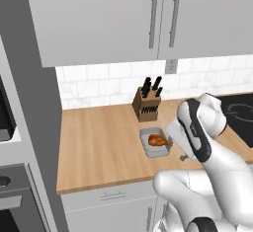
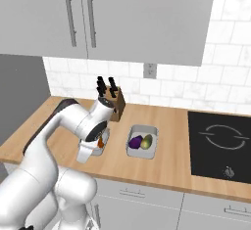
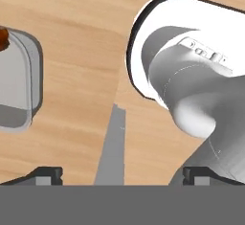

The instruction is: Take the meat container that has the chicken drumstick and place it on the second highest rack of the freezer. Then take the vegetable container that has the eggplant and cucumber and place it on the highest rack of the freezer.

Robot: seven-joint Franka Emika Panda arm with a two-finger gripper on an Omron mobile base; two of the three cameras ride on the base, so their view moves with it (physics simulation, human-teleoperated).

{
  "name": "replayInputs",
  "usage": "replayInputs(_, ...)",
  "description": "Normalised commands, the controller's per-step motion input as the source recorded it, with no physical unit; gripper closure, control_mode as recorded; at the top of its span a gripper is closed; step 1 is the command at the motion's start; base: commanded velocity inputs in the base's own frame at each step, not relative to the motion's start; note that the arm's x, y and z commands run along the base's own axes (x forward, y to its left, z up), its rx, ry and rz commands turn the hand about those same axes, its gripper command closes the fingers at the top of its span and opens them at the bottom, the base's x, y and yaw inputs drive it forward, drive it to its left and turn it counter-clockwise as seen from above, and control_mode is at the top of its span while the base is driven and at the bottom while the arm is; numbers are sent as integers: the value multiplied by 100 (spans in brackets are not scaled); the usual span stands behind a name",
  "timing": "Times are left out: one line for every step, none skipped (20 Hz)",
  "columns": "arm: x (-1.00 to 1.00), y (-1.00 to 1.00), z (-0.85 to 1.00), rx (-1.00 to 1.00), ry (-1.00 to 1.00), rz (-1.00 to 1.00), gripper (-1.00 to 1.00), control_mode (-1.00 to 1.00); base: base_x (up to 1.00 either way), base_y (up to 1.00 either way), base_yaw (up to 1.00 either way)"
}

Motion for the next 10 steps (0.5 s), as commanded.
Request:
replayInputs(63, -11, -25, -1, 6, -8, -100, -100, 0, 0, 0)
replayInputs(71, -10, -21, 0, 7, -7, -100, -100, 0, 0, 0)
replayInputs(79, -14, -18, 0, 10, -5, -100, -100, 0, 0, 0)
replayInputs(79, -12, -15, 0, 11, -4, -100, -100, 0, 0, 0)
replayInputs(82, -10, -14, 0, 12, -3, -100, -100, 0, 0, 0)
replayInputs(82, -5, -11, 0, 12, -1, -100, -100, 0, 0, 0)
replayInputs(77, 0, -7, 0, 9, 0, -100, -100, 0, 0, 0)
replayInputs(74, 0, -6, -2, 10, 0, -100, -100, 0, 0, 0)
replayInputs(69, 0, -6, -5, 9, 0, -100, -100, 0, 0, 0)
replayInputs(64, 0, -8, -7, 9, 0, -100, -100, 0, 0, 0)
